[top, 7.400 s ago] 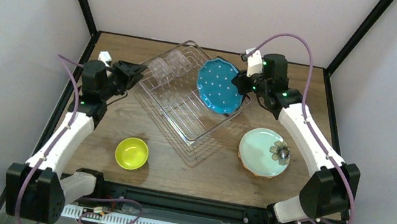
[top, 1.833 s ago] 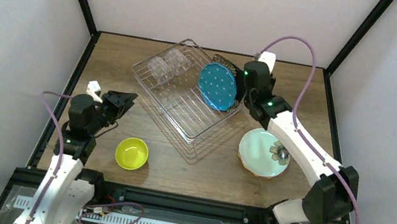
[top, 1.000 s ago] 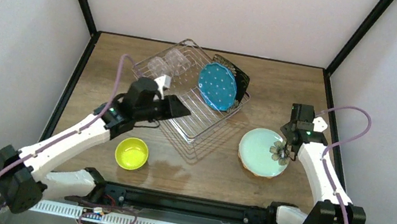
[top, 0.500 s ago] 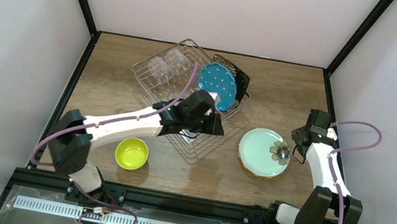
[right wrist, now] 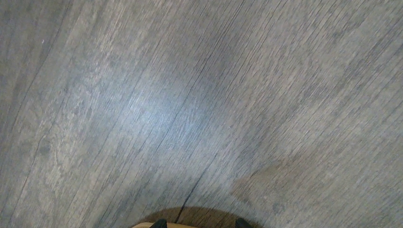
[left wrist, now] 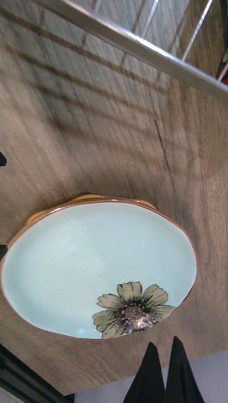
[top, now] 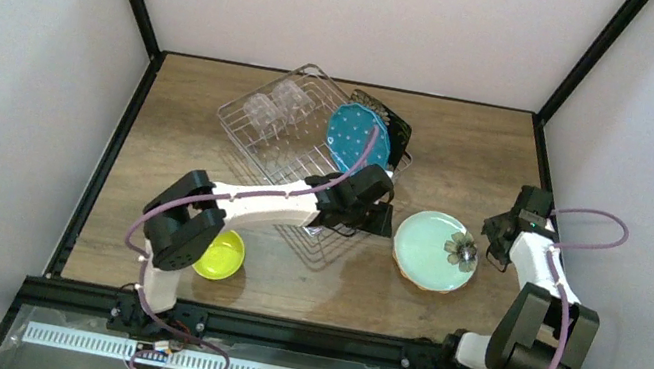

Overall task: Load the mixed dishes into the dish rack
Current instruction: Grab the plate from the plate.

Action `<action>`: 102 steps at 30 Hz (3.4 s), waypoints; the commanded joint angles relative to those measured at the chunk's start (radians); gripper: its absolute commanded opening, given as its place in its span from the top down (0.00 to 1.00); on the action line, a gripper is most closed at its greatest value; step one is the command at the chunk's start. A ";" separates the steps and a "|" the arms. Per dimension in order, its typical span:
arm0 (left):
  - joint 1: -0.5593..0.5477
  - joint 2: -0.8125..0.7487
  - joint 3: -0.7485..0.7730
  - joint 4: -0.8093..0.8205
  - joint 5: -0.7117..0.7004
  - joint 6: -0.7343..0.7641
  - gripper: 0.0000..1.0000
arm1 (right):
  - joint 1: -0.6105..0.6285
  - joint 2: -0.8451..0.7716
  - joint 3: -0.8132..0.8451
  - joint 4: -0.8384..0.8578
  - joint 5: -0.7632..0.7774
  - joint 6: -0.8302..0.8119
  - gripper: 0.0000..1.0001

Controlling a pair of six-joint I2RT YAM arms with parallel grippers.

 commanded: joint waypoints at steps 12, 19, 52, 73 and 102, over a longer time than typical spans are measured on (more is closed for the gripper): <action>0.000 0.190 0.101 0.147 0.130 0.022 0.05 | -0.024 0.051 -0.025 0.028 -0.078 -0.018 0.19; 0.006 0.220 0.079 0.218 0.176 0.000 0.05 | -0.024 0.059 -0.033 0.029 -0.129 -0.008 0.19; 0.017 0.129 -0.001 0.204 0.054 -0.043 0.05 | -0.024 0.067 -0.043 0.032 -0.146 -0.048 0.18; 0.005 0.227 -0.018 0.371 0.122 -0.137 0.05 | -0.024 0.066 -0.035 0.021 -0.173 -0.090 0.17; -0.015 0.242 -0.065 0.582 0.297 -0.248 0.06 | -0.024 0.073 -0.078 0.062 -0.216 -0.092 0.17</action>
